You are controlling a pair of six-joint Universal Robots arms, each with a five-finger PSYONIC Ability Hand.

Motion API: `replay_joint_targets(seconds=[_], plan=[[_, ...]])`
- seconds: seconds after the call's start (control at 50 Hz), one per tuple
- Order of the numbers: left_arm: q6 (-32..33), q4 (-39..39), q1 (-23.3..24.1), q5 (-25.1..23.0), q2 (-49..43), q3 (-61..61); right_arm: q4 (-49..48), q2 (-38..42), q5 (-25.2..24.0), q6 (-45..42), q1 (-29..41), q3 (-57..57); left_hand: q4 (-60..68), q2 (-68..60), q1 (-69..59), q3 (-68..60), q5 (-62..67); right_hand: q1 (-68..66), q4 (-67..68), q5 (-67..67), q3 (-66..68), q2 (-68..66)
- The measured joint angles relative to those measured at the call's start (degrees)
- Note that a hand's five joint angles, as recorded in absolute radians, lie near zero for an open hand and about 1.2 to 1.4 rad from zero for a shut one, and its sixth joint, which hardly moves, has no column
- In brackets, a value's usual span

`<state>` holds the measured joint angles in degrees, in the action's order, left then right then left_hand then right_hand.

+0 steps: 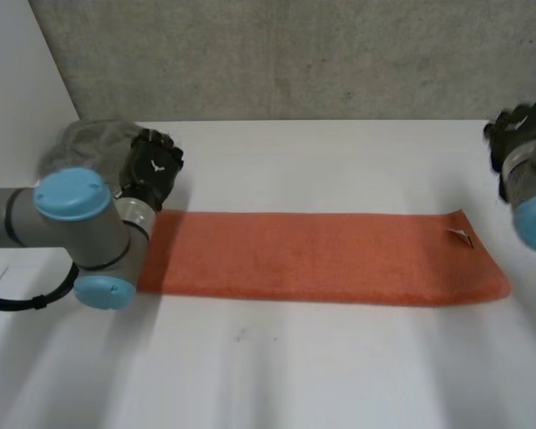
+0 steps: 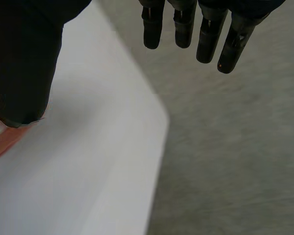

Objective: Fold the laundry.

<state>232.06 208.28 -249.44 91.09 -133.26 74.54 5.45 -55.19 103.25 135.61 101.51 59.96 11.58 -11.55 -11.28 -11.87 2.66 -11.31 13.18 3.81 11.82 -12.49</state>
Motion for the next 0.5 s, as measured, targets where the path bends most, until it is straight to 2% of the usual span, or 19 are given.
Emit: replay_joint_targets(seconds=[0.1,0.18,0.3,0.42,0.5], plan=[[-0.5,0.1,-0.1,0.1,5.6,4.3,1.1,-8.0,-1.7,2.4,-0.2,2.9,0.0,0.0,0.0,0.0,0.0,0.0,0.0,0.0,0.0,0.0],[-1.2,-0.1,-0.1,0.0,10.7,9.8,5.4,-13.7,-6.7,3.9,-1.4,8.9,0.0,0.0,0.0,0.0,0.0,0.0,0.0,0.0,0.0,0.0],[-6.3,-0.3,0.5,-0.2,16.7,19.4,9.5,-18.2,-15.6,5.6,-5.5,22.9,0.0,0.0,0.0,0.0,0.0,0.0,0.0,0.0,0.0,0.0],[-14.9,-0.3,1.6,-0.3,19.0,24.2,2.9,-19.5,-23.8,7.3,-10.0,37.6,0.0,0.0,0.0,0.0,0.0,-0.2,0.1,0.1,0.4,-0.2],[-19.6,-0.7,1.8,-0.3,19.2,24.8,-3.6,-19.3,-27.0,7.5,-12.4,43.8,0.0,0.0,0.0,0.0,0.0,-1.4,1.6,1.8,3.4,-2.4]])
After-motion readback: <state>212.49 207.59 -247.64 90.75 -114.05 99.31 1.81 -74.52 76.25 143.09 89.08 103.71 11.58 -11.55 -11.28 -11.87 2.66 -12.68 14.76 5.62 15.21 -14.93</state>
